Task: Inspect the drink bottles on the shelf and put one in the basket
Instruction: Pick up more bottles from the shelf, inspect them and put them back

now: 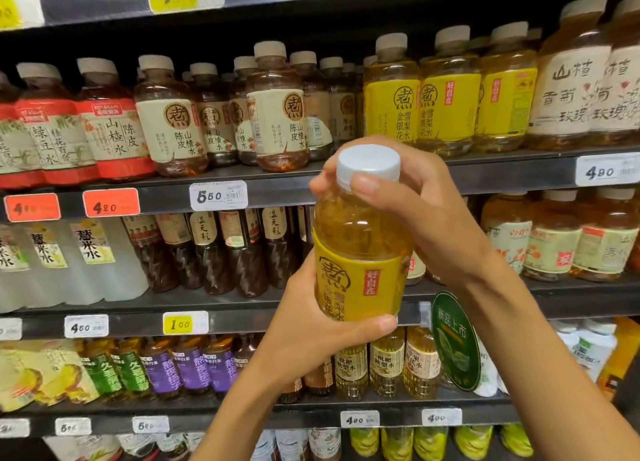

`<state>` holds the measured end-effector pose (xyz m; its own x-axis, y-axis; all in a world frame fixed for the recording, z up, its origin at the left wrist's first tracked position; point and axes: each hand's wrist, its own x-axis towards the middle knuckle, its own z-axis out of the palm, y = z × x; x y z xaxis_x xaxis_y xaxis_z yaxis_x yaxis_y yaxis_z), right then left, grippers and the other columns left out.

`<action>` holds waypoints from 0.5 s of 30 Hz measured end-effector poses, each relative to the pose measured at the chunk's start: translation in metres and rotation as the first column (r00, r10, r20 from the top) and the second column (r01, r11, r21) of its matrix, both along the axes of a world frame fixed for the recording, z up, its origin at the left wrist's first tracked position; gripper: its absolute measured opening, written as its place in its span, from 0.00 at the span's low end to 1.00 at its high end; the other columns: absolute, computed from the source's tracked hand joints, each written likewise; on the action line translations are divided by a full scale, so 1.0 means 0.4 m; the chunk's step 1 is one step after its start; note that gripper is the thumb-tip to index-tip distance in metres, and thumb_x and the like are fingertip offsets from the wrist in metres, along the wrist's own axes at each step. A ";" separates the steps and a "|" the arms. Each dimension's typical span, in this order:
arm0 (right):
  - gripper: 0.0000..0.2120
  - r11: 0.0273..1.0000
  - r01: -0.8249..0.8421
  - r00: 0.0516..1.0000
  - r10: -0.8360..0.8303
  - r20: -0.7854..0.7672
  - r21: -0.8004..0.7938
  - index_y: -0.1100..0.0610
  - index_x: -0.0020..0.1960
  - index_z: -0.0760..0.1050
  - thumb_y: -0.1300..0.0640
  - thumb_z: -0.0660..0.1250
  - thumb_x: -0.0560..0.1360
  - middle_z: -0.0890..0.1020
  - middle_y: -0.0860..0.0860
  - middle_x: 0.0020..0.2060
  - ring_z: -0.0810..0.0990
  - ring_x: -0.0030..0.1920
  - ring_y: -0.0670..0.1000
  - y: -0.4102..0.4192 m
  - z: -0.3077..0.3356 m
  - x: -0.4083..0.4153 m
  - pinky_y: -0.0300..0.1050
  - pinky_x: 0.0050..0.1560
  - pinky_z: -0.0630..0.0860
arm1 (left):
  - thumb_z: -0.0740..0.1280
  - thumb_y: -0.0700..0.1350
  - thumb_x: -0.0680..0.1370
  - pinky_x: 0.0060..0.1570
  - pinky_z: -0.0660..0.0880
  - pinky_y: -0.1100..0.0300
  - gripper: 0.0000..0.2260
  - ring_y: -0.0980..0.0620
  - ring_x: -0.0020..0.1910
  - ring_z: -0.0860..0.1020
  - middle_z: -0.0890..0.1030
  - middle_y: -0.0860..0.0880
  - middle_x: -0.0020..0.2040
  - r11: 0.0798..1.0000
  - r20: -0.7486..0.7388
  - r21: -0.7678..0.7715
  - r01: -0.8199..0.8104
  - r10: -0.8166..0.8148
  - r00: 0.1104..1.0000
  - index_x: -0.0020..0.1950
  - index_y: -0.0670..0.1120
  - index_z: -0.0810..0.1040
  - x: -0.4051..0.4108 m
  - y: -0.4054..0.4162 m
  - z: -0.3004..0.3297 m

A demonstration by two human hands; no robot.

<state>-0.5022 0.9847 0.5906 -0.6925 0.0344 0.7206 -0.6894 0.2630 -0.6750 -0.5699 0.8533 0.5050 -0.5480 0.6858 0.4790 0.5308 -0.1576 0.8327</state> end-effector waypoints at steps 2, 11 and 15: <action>0.10 0.999 0.022 0.999 -0.023 -0.025 -0.049 0.57 0.47 0.79 0.52 0.68 0.70 0.84 0.57 0.44 0.82 0.47 0.56 -0.002 0.001 -0.005 0.53 0.48 0.79 | 0.78 0.48 0.63 0.45 0.76 0.72 0.30 0.61 0.51 0.82 0.83 0.60 0.53 1.000 0.012 0.012 -0.013 0.012 1.000 0.62 0.56 0.71 0.007 0.005 0.000; 0.10 0.906 0.233 0.973 -0.217 0.084 -0.354 0.59 0.45 0.81 0.52 0.70 0.74 0.86 0.54 0.42 0.84 0.40 0.47 -0.025 0.021 -0.015 0.39 0.41 0.79 | 0.76 0.63 0.58 0.63 0.71 0.65 0.53 0.69 0.66 0.67 0.66 0.65 0.69 0.925 -0.135 0.087 -0.369 0.378 0.916 0.74 0.66 0.46 0.063 0.041 -0.007; 0.14 0.936 0.201 0.959 -0.128 0.252 -0.288 0.60 0.49 0.81 0.49 0.70 0.74 0.86 0.52 0.43 0.85 0.41 0.45 0.003 0.042 -0.004 0.34 0.34 0.77 | 0.76 0.59 0.60 0.55 0.74 0.70 0.45 0.66 0.59 0.74 0.73 0.63 0.61 0.935 -0.105 0.080 -0.346 0.353 0.930 0.72 0.59 0.57 0.061 0.042 -0.006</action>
